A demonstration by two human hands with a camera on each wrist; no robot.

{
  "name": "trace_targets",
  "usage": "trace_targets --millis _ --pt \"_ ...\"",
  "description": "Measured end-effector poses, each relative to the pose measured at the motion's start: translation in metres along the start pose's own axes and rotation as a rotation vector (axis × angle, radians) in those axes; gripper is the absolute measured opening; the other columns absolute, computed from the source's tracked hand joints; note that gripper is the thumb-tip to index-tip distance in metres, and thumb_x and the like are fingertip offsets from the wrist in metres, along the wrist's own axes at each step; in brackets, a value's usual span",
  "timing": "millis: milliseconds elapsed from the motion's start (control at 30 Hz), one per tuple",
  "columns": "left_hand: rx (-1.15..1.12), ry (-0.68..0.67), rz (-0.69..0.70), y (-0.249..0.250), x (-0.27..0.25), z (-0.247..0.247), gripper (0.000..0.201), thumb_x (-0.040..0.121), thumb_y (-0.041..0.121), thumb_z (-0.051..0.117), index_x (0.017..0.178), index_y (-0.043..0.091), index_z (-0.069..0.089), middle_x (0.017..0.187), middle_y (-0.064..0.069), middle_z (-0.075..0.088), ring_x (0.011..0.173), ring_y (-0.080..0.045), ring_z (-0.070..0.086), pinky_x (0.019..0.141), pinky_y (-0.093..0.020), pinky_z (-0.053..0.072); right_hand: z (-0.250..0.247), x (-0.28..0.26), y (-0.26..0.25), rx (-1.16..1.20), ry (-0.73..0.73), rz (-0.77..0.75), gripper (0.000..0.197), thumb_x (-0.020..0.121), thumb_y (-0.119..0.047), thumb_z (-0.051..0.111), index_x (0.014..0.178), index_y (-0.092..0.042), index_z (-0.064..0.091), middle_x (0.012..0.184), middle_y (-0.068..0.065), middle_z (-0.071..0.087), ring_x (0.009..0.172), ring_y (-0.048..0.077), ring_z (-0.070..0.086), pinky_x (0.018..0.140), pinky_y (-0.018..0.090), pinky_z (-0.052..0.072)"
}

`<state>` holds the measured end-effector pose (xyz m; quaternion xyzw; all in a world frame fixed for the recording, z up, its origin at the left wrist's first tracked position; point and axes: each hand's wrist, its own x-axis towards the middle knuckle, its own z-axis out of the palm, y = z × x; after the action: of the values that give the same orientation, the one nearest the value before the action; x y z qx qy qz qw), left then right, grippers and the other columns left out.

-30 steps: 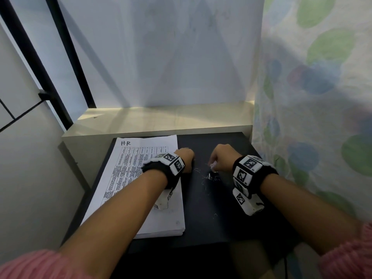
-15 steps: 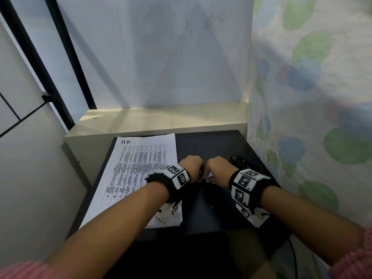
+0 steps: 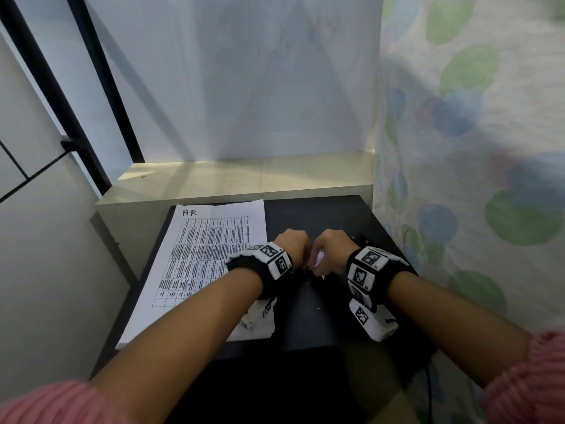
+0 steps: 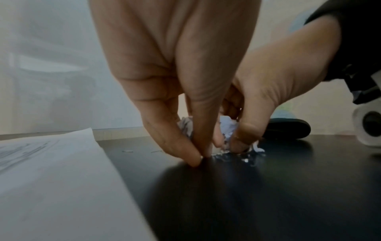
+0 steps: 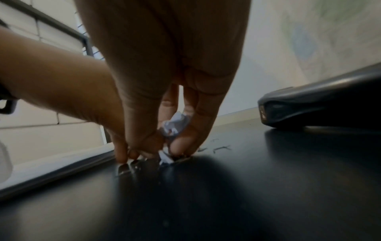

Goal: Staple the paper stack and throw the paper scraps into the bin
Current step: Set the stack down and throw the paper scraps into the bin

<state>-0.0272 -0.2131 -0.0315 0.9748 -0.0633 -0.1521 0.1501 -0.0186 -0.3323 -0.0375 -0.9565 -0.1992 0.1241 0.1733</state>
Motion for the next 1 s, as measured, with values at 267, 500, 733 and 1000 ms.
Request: trace_targets --millis 267,500,733,1000 --pt "0.042 0.007 0.055 0.0 0.006 0.002 0.024 0.081 0.002 0.063 0.104 0.004 0.071 0.111 -0.016 0.07 0.096 -0.033 0.069 0.078 -0.03 0.054 -0.014 -0.004 0.007 0.14 0.056 0.083 0.019 0.06 -0.005 0.077 0.073 -0.016 0.07 0.073 0.0 0.061 0.069 0.014 0.058 0.055 0.018 0.045" --pt "0.009 0.096 0.076 -0.002 0.01 0.003 0.024 0.08 0.014 0.062 0.102 0.013 0.07 0.111 -0.009 0.069 0.103 -0.029 0.065 0.084 -0.032 0.051 -0.04 -0.004 0.01 0.18 0.089 0.103 0.014 0.065 -0.004 0.077 0.078 -0.007 0.074 0.07 0.004 0.065 0.055 0.005 0.056 0.036 0.0 0.033" --pt "0.128 0.025 0.153 0.014 0.004 0.025 0.04 0.072 0.033 0.075 0.106 0.012 0.07 0.116 -0.013 0.062 0.106 -0.03 0.061 0.089 -0.036 0.052 -0.048 -0.012 0.013 0.121 0.074 0.129 0.015 0.065 -0.009 0.079 0.062 -0.019 0.067 0.073 0.004 0.068 0.06 0.004 0.057 0.049 0.013 0.037" --pt "0.117 0.038 0.095 0.032 -0.005 0.022 0.024 0.089 0.007 0.054 0.11 0.001 0.065 0.117 -0.02 0.064 0.107 -0.036 0.063 0.09 -0.038 0.051 -0.046 -0.023 0.012 0.124 0.083 0.128 0.016 0.065 -0.006 0.078 0.062 -0.018 0.067 0.067 0.001 0.065 0.053 0.005 0.059 0.048 0.012 0.04"
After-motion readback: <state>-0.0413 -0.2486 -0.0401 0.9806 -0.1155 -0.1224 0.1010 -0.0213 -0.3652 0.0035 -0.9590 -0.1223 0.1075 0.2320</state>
